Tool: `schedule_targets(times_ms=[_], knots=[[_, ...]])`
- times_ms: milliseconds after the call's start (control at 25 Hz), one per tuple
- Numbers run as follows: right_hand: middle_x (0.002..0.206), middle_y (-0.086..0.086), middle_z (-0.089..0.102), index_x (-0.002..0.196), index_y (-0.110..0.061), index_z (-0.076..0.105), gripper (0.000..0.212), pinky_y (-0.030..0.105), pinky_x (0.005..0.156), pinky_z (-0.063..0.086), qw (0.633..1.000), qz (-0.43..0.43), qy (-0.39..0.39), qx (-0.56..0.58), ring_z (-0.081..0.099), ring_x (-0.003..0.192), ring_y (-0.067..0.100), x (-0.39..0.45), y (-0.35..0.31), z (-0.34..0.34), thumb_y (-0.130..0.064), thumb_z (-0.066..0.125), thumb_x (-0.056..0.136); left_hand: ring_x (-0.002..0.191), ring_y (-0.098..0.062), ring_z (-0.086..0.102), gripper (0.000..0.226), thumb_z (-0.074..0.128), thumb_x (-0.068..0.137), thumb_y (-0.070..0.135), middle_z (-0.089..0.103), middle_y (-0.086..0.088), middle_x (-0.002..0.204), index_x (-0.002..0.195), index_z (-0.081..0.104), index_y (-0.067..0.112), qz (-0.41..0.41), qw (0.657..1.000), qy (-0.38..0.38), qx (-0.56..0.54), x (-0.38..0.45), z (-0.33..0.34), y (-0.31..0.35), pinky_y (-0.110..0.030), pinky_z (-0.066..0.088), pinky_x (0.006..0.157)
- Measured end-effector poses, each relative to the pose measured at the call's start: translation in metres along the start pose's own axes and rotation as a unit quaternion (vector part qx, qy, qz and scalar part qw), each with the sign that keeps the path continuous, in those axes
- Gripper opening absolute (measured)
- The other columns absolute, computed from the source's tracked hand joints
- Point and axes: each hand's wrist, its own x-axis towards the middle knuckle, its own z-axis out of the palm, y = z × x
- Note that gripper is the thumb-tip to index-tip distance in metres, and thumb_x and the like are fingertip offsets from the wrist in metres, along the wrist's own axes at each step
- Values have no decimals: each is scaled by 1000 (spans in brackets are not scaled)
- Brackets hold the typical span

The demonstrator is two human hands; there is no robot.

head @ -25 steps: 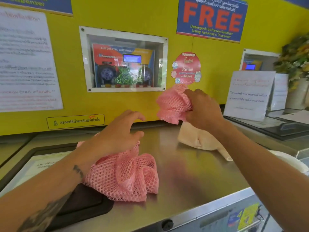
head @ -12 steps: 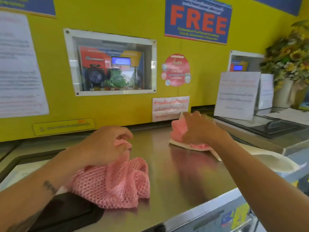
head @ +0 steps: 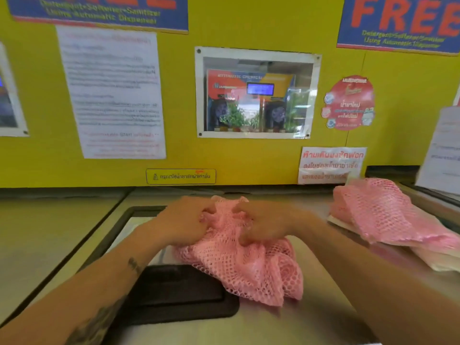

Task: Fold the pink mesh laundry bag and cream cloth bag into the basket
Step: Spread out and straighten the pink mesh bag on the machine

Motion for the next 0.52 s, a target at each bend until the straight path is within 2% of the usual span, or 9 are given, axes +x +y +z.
schedule_targets(times_ms=[80,160,280,320,400,440,520], knots=[[141,2,51,139,-22,46,56,34,97,45,997,-23,72,-9,53,123,22,15,2,9,-25,63,86,91,-19,59,23,52,85,9,64,8,95,95,62,26,-31,996,74,-34,0,-10,-13,-34,46,75],[119,0,64,114,-26,61,30,36,86,50,984,-31,173,38,61,105,22,24,16,8,-17,55,86,79,-19,54,25,52,81,1,58,10,79,82,58,26,-46,985,150,-75,0,-21,-26,-33,40,64],[91,2,68,83,-33,57,22,38,67,52,955,17,294,47,62,78,23,22,53,-6,-12,50,81,73,-21,53,23,60,75,-3,60,0,77,76,59,20,-66,966,225,-113,-2,-35,-46,-32,37,57],[91,3,66,80,-33,56,22,38,66,51,950,55,307,33,60,77,24,18,65,-10,-12,50,79,73,-21,53,19,63,76,-1,61,-3,79,76,61,18,-75,964,230,-111,-2,-38,-50,-31,37,57],[100,5,59,88,-32,59,25,40,75,50,944,118,308,22,57,88,26,14,80,-11,-10,52,77,74,-21,53,8,61,78,8,61,-4,82,76,63,16,-76,966,228,-100,-4,-38,-50,-34,41,61],[104,6,56,96,-30,62,30,41,81,49,944,120,308,26,56,95,27,13,82,-11,-9,53,76,75,-20,53,8,57,79,11,61,-3,82,77,63,17,-65,968,224,-96,-5,-37,-44,-36,43,63],[116,8,57,114,-25,64,40,43,92,46,946,60,313,55,54,110,29,10,71,-9,-10,53,79,78,-16,56,10,55,84,17,63,4,85,83,63,23,-43,975,197,-93,-6,-32,-24,-36,47,68]])
